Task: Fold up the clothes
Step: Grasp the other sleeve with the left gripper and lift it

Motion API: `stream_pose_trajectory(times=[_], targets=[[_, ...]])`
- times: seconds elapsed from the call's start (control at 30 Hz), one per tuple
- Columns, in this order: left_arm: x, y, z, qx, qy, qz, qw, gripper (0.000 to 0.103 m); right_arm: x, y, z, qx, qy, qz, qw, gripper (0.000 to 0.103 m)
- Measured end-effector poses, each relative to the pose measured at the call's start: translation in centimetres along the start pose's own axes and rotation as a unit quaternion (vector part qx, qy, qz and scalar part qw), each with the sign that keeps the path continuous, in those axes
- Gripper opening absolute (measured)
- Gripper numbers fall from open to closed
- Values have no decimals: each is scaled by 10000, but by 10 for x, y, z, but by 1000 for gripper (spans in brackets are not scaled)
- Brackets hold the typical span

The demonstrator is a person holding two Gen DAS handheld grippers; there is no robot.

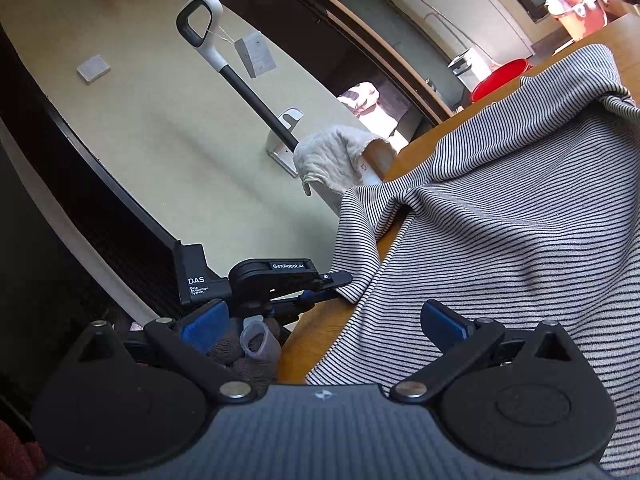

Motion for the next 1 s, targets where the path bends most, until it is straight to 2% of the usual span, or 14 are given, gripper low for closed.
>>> stream_pose_trajectory(times=[0.1, 0.2, 0.33, 0.73, 1.0], targets=[[15, -25, -20, 396, 19, 293, 9988, 6, 3, 1, -3, 34, -50, 71, 10000, 102], [35, -50, -47, 909, 64, 667, 9936, 6, 5, 2, 3, 56, -49, 137, 9999, 103], [66, -75, -73, 1289, 54, 1026, 9863, 5, 7, 3, 3, 54, -64, 160, 9998, 103], [151, -88, -89, 1538, 309, 1800, 9711, 5, 17, 6, -1, 152, -2, 299, 9994, 103], [231, -84, -89, 1532, 779, 2187, 9605, 5, 24, 10, 1, 115, -51, 383, 9992, 103]])
Point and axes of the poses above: each gripper's, at about its wrist camera, not at the fingertips, and z roughly the way its jaws point, x to its right, y to its underside, the point moved 3 cm from there along z, roughly the way its jaws point, and after that the axes turned 8 degrees about -y, right-handed, at the moved point
